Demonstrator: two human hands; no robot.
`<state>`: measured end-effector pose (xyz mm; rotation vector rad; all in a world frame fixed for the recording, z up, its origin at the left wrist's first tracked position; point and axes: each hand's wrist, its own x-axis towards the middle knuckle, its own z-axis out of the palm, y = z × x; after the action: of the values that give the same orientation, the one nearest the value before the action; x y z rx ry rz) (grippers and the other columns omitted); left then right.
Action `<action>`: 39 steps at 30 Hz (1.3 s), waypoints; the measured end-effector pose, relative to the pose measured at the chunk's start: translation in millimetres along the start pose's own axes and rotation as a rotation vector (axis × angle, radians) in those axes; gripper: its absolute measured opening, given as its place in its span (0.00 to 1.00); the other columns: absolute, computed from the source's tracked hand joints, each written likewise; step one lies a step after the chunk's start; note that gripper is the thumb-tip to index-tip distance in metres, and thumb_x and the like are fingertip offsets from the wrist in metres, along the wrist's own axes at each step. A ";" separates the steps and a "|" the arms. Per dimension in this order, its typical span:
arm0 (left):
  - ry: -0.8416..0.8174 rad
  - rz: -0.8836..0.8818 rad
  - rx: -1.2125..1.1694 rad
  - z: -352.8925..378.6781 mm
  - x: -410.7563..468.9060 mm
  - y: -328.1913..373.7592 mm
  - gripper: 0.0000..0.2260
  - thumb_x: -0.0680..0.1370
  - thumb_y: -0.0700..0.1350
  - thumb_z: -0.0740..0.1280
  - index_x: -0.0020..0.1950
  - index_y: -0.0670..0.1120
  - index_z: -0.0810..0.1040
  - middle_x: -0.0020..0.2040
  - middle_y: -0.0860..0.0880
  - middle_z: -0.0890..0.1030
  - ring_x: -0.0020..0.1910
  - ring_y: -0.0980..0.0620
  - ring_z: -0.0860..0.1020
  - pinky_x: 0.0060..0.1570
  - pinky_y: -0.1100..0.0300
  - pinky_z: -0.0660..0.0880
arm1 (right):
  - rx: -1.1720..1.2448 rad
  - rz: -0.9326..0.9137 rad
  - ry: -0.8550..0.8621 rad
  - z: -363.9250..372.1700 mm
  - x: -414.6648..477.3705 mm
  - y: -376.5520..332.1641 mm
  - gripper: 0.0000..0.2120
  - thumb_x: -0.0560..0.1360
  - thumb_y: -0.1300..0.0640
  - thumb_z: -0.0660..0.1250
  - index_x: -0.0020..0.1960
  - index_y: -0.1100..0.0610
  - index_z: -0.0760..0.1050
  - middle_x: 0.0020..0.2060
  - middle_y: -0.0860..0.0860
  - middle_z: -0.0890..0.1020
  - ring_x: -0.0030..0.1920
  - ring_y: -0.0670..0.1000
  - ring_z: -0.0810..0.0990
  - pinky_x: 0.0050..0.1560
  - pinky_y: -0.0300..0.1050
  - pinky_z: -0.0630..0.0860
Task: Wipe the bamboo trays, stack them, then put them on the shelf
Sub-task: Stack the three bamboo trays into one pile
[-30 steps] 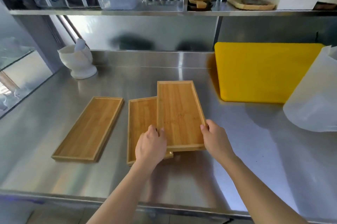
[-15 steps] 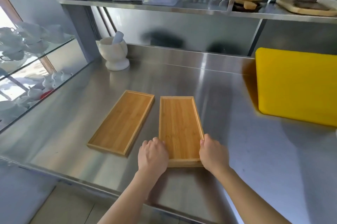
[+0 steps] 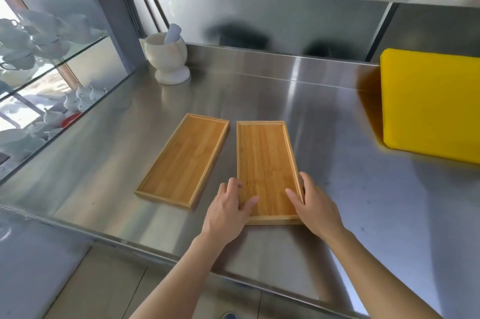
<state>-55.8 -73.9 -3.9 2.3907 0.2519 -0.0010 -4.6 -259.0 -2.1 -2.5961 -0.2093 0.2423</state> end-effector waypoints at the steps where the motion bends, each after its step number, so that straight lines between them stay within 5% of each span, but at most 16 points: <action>1: -0.051 0.048 -0.046 -3.2 -3.6 -1.9 0.21 0.73 0.58 0.66 0.59 0.48 0.66 0.56 0.50 0.69 0.48 0.47 0.76 0.47 0.58 0.74 | 0.108 -0.037 -0.030 -1.4 -4.6 3.2 0.29 0.75 0.41 0.58 0.71 0.52 0.55 0.69 0.52 0.68 0.66 0.53 0.69 0.61 0.51 0.69; 4: -0.207 0.183 -0.012 -7.5 -12.0 -14.3 0.22 0.70 0.55 0.70 0.58 0.47 0.68 0.65 0.49 0.65 0.56 0.50 0.70 0.51 0.69 0.65 | 0.157 -0.147 -0.120 -2.2 -17.2 18.2 0.29 0.69 0.40 0.67 0.66 0.45 0.61 0.67 0.48 0.66 0.64 0.49 0.69 0.61 0.47 0.69; 7: -0.219 0.222 0.054 -3.2 -15.5 -26.9 0.15 0.72 0.49 0.70 0.54 0.44 0.72 0.72 0.46 0.62 0.66 0.46 0.68 0.59 0.62 0.65 | -0.016 -0.202 -0.145 2.1 -21.3 31.5 0.21 0.68 0.41 0.68 0.56 0.48 0.67 0.62 0.48 0.67 0.52 0.49 0.72 0.52 0.42 0.73; 11: -0.107 0.234 0.059 4.9 -13.0 -31.0 0.08 0.74 0.44 0.69 0.49 0.43 0.74 0.69 0.46 0.70 0.55 0.46 0.75 0.52 0.61 0.68 | -0.086 -0.246 -0.058 6.6 -20.9 34.7 0.11 0.72 0.48 0.67 0.49 0.54 0.70 0.58 0.50 0.70 0.44 0.48 0.71 0.43 0.38 0.68; 15: -0.071 0.264 0.051 10.0 -12.4 -32.0 0.08 0.73 0.42 0.69 0.47 0.41 0.73 0.64 0.46 0.73 0.43 0.50 0.72 0.45 0.60 0.69 | -0.096 -0.264 -0.028 8.3 -21.1 36.2 0.11 0.73 0.50 0.66 0.49 0.56 0.70 0.55 0.51 0.72 0.43 0.48 0.71 0.40 0.36 0.68; 20: -0.049 0.277 0.033 10.8 -13.7 -33.0 0.08 0.74 0.42 0.69 0.49 0.42 0.74 0.64 0.45 0.73 0.44 0.52 0.71 0.47 0.62 0.69 | -0.106 -0.223 -0.041 9.9 -20.5 38.3 0.12 0.73 0.47 0.65 0.50 0.53 0.69 0.54 0.49 0.73 0.45 0.48 0.72 0.45 0.42 0.74; 25: 0.001 0.186 -0.094 -1.6 -17.4 -35.2 0.17 0.74 0.51 0.68 0.59 0.45 0.72 0.59 0.49 0.76 0.54 0.52 0.75 0.53 0.60 0.73 | -0.143 -0.199 0.038 3.7 -22.6 35.5 0.29 0.69 0.33 0.56 0.61 0.51 0.69 0.59 0.49 0.74 0.55 0.52 0.74 0.57 0.46 0.69; 31: 0.300 0.010 -0.041 -52.4 -7.1 -48.7 0.14 0.76 0.47 0.65 0.59 0.43 0.72 0.54 0.45 0.75 0.45 0.43 0.76 0.47 0.57 0.68 | -0.110 -0.357 0.299 -0.7 -6.2 -17.5 0.23 0.72 0.43 0.55 0.55 0.60 0.74 0.52 0.56 0.80 0.52 0.56 0.79 0.53 0.48 0.73; 36: 0.307 -0.240 0.066 -92.6 15.7 -80.3 0.22 0.76 0.47 0.64 0.67 0.41 0.66 0.64 0.39 0.72 0.64 0.39 0.68 0.64 0.48 0.64 | 0.132 -0.426 0.060 28.0 14.4 -97.3 0.18 0.76 0.50 0.60 0.63 0.58 0.70 0.63 0.52 0.73 0.64 0.50 0.70 0.60 0.37 0.62; 39: 0.193 -0.356 0.064 -109.4 26.8 -99.2 0.27 0.77 0.51 0.62 0.71 0.41 0.57 0.71 0.39 0.66 0.70 0.40 0.63 0.68 0.48 0.61 | 0.333 -0.238 -0.238 56.7 28.2 -136.0 0.26 0.75 0.47 0.62 0.70 0.55 0.62 0.72 0.50 0.64 0.71 0.50 0.62 0.70 0.44 0.59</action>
<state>-55.1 75.7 8.9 2.3783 0.7759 0.0571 -3.0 -110.0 15.7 -2.1866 -0.5138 0.4582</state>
